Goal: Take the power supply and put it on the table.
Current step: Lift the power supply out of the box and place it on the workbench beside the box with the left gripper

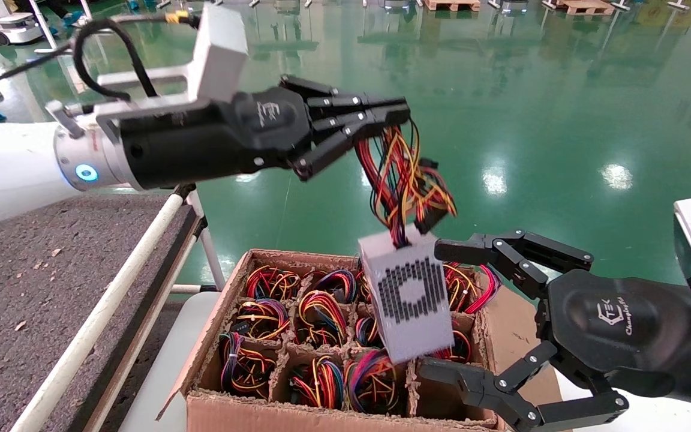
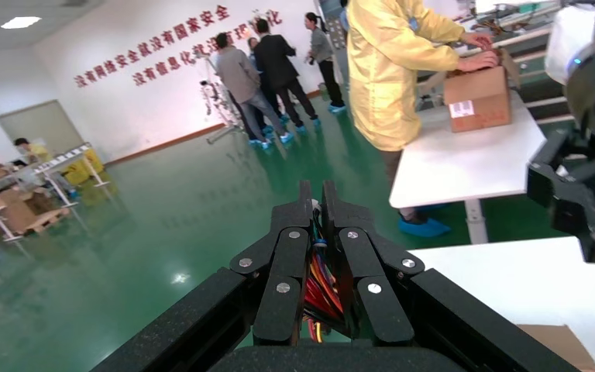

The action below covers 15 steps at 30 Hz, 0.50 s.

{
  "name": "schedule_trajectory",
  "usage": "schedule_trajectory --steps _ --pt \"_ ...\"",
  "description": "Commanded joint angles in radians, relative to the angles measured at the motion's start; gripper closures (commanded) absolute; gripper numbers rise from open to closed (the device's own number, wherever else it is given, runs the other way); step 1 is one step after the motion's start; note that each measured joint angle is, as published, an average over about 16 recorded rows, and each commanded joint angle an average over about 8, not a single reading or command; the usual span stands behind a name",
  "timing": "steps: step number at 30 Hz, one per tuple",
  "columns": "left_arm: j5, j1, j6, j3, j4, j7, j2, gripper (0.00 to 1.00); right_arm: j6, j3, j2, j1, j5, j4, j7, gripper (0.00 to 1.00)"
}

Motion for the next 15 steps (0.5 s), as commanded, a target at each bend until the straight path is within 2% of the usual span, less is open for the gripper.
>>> schedule_trajectory --steps 1,15 --pt "-0.006 -0.008 -0.003 -0.004 0.004 -0.005 -0.007 1.0 0.0 0.0 0.0 0.0 0.0 0.0 0.0 0.0" --pt "-0.009 -0.086 -0.047 -0.015 0.11 0.013 -0.07 1.0 0.0 0.0 0.0 0.0 0.0 0.0 0.0 0.0"
